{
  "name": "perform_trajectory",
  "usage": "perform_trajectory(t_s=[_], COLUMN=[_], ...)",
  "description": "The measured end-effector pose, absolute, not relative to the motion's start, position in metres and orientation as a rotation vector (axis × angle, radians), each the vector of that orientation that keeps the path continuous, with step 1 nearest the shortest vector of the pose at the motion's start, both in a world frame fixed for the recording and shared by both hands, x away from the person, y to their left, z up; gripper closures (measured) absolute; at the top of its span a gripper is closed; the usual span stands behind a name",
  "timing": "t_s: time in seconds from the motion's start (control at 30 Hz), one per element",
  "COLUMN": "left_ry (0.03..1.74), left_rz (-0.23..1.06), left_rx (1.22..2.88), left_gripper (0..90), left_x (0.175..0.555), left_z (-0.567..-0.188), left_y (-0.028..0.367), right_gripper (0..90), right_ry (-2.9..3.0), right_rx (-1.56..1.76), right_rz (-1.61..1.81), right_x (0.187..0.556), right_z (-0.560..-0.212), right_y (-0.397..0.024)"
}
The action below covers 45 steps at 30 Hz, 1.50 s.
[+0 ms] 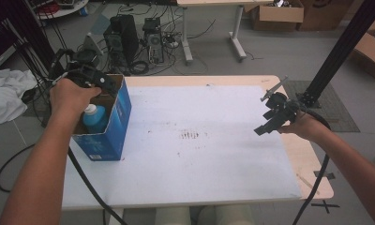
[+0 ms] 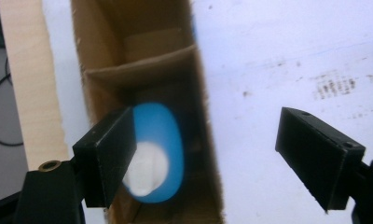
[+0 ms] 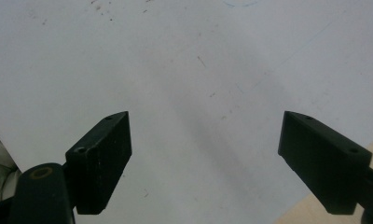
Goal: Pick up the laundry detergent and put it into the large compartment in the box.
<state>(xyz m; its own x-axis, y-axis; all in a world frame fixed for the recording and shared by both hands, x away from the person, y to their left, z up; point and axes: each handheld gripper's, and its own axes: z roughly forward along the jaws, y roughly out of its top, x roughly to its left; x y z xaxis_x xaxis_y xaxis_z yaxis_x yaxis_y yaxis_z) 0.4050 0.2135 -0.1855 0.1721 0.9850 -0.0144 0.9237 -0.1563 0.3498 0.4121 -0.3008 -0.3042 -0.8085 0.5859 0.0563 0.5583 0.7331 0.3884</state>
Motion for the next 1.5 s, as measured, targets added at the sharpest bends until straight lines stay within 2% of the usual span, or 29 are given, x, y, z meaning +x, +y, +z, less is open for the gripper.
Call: perform_trajectory(t_s=[0.33,0.73,1.07,1.5], left_ry=[1.723,1.511,1.307,1.166], left_rz=[0.346,0.37,0.357,0.325], left_rx=[2.203,2.328,2.463,2.56], left_gripper=[19.7,19.5,19.6,19.6], left_x=[0.414,0.427,0.433,0.445], left_z=[-0.17,-0.156,-0.166,-0.185], left_y=[0.183,0.132,0.086,0.042], right_gripper=[17.3,17.3,17.2,17.2], right_ry=[2.861,2.861,2.86,2.855], right_rx=[0.947,0.957,0.947,0.95], right_rz=[0.601,0.602,0.612,0.617], right_x=[0.412,0.413,0.41,0.407], right_z=[-0.303,-0.302,-0.3,-0.297], right_y=[-0.301,-0.302,-0.303,-0.305])
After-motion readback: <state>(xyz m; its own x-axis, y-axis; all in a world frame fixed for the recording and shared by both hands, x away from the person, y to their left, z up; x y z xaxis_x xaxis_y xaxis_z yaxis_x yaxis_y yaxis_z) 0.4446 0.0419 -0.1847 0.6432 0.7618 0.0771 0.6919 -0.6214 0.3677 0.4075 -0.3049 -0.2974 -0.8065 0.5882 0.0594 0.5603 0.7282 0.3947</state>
